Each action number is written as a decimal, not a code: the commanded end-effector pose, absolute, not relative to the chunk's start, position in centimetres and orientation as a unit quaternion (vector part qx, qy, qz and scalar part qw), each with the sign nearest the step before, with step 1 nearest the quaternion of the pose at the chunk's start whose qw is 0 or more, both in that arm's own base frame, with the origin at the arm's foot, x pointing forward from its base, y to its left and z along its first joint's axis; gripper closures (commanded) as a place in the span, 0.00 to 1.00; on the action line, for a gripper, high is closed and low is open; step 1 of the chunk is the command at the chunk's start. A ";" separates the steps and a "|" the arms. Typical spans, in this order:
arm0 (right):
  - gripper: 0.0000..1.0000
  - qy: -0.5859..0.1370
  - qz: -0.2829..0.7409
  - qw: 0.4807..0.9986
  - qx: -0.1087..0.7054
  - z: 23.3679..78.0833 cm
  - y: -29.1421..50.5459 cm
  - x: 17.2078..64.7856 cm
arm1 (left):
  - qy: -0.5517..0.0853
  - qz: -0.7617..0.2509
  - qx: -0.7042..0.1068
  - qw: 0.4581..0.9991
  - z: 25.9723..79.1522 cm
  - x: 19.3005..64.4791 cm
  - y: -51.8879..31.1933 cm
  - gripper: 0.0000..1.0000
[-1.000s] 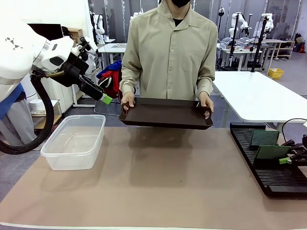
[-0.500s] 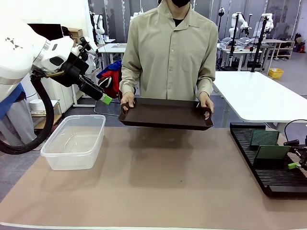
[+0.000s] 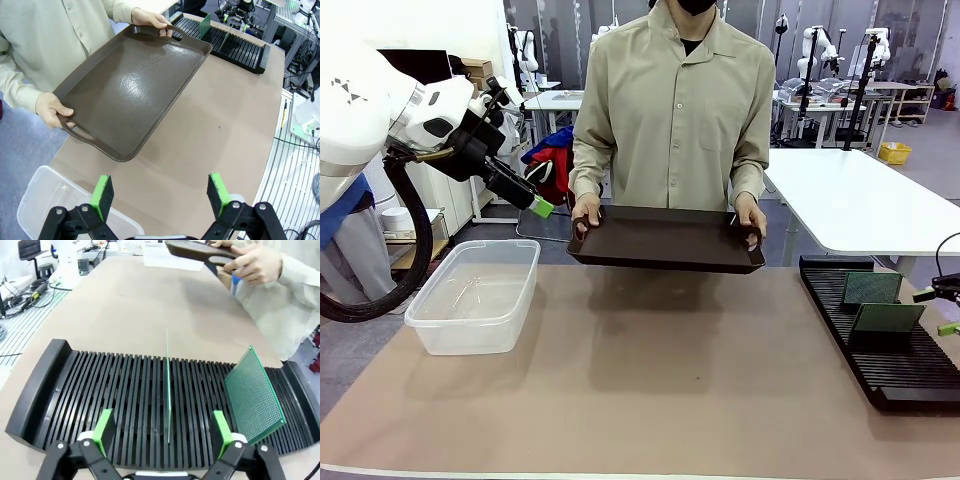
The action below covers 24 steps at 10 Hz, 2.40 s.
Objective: Sort PCBs into racks and boxes based on the side picked up.
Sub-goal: If the short side of the Blank PCB is picked up, insert it into the PCB Rack ; if the long side is picked up, place it in the Organizing box.
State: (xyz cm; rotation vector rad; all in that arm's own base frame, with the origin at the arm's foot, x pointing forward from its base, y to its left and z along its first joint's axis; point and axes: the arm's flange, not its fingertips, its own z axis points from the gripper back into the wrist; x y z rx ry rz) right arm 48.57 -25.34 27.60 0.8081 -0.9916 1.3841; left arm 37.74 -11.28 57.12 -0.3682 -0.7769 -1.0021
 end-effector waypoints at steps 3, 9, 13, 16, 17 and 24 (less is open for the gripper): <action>0.00 -0.435 0.576 0.615 0.319 32.0 -22.9 46.2 | -0.359 -0.468 -0.171 0.789 57.0 37.7 -11.2 0.00; 0.00 -0.441 0.582 0.599 0.329 32.1 -23.9 46.5 | -0.359 -0.468 -0.171 0.789 57.0 37.7 -11.2 0.00; 0.00 -0.432 0.569 0.643 0.276 36.0 -20.6 45.1 | -0.359 -0.468 -0.171 0.789 57.0 37.7 -11.2 0.00; 0.00 -0.365 0.540 0.714 0.254 42.3 -16.3 42.8 | -0.359 -0.468 -0.171 0.789 57.0 37.7 -11.2 0.00; 0.00 -0.355 0.530 0.736 0.227 43.8 -15.0 42.0 | -0.359 -0.468 -0.171 0.789 57.0 37.7 -11.2 0.00; 0.00 -0.397 0.504 0.745 0.182 52.7 -12.2 36.2 | -0.359 -0.468 -0.171 0.789 57.0 37.7 -11.2 0.00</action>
